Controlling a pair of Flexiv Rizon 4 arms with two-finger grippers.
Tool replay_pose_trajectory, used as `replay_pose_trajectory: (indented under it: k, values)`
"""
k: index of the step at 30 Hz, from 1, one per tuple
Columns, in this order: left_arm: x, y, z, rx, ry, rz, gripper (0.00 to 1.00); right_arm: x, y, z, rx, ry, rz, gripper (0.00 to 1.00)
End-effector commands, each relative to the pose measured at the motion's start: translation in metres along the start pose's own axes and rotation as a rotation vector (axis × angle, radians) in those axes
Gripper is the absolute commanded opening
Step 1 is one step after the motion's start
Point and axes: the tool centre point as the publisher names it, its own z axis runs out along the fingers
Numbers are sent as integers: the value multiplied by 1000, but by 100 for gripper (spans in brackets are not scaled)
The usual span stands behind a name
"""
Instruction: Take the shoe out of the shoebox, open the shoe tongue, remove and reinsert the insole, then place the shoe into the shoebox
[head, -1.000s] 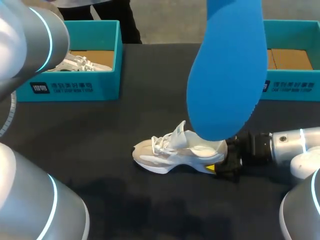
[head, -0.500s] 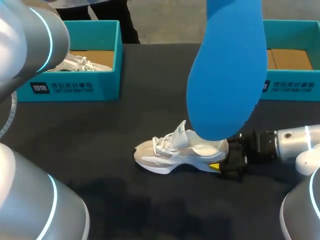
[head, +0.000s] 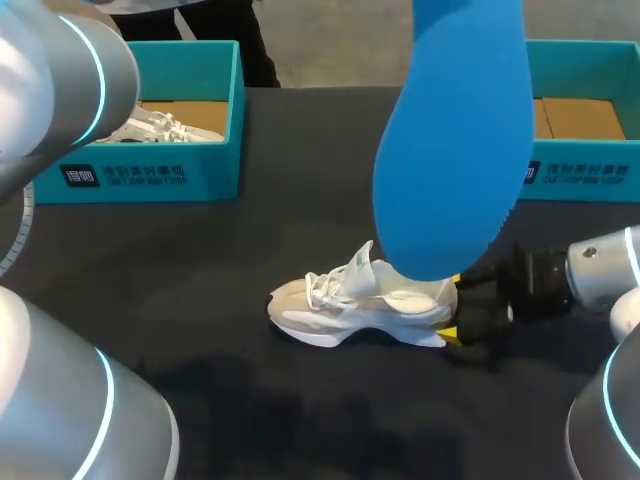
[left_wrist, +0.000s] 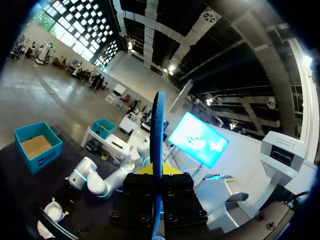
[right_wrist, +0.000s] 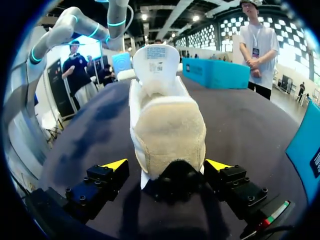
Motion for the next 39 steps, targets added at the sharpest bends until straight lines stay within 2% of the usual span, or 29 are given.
replay_pose_trajectory:
  k: [1,6,16,20,29,39]
  values:
    - [-1,1,0,1,-1,-1,0,6,15,-22,186,-6,-8,100]
    - [-1,1,0,1,-1,-1,0,4,26,-35,309,-19,-25,100]
    - [-1,1,0,1,-1,-1,0,-2,46,-49,474,-32,-55,100]
    - [-1,1,0,1,-1,-1,0,-4,52,-46,561,-25,-50,100]
    - [-1,1,0,1,-1,-1,0,-10,62,-42,673,-43,-53,100]
    - [-1,1,0,1,-1,-1,0,-12,76,-30,898,-85,-90,100]
